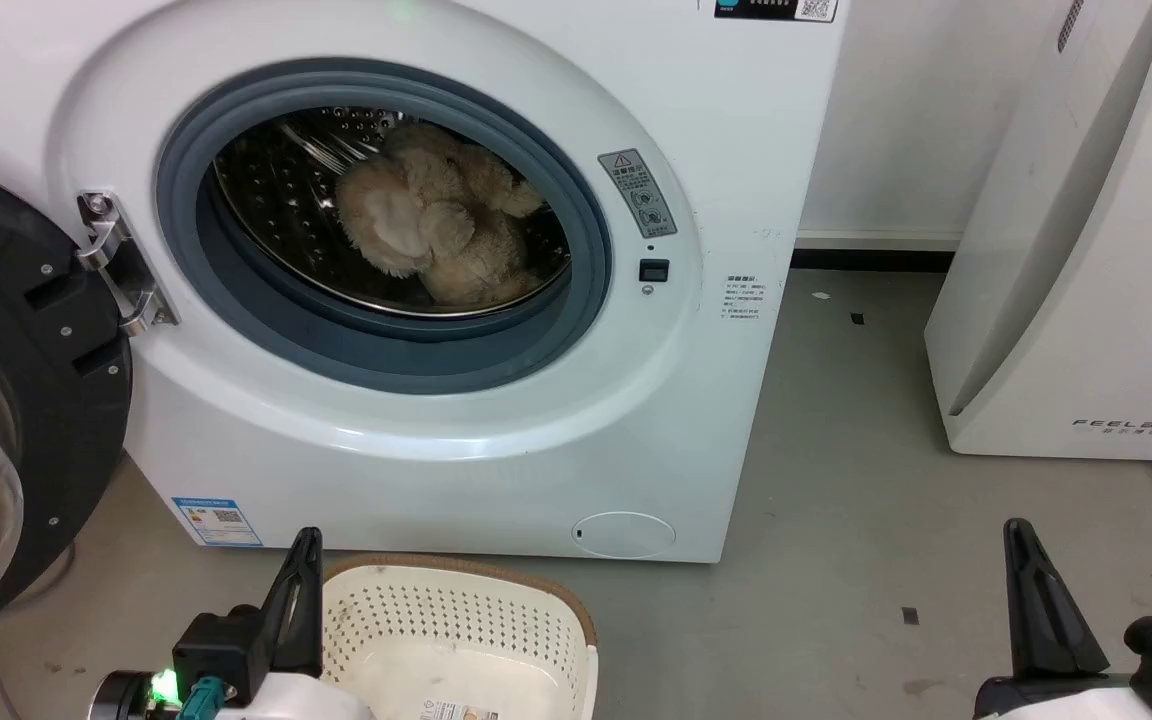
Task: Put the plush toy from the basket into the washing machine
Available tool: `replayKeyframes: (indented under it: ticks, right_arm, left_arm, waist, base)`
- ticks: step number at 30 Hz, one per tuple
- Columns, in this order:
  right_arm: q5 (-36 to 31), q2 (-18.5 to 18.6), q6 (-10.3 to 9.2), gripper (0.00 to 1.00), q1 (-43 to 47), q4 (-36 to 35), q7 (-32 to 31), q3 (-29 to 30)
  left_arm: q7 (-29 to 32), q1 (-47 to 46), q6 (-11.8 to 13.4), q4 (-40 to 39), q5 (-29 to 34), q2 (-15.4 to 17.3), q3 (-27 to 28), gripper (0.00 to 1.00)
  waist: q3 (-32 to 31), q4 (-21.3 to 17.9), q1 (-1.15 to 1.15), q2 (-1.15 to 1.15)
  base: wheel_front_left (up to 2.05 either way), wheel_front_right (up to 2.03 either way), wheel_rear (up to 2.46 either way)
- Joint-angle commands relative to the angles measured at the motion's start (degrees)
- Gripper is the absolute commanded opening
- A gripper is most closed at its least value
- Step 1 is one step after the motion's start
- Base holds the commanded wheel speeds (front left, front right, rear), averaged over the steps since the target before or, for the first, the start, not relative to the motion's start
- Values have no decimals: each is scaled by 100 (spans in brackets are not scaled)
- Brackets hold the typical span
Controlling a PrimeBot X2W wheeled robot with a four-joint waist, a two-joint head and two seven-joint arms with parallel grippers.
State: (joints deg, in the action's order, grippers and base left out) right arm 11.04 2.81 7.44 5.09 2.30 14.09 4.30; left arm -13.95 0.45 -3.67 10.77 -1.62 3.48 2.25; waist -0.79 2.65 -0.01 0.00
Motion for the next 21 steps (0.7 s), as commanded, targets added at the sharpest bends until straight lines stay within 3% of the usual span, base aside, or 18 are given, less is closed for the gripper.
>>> replayKeyframes:
  ticks: [1,21]
  right_arm:
    - [-67,0,0,0,-34,-16,-40,-16]
    - [-245,2,1,0,-116,-53,-275,-87]
  left_arm:
    - [33,-3,25,-54,11,-3,-12,0]
    - [267,-10,84,-230,37,-13,-48,0]
  waist:
    - [2,-4,1,0]
    - [15,-49,1,0]
  base:
    - [0,0,0]
    - [0,0,0]
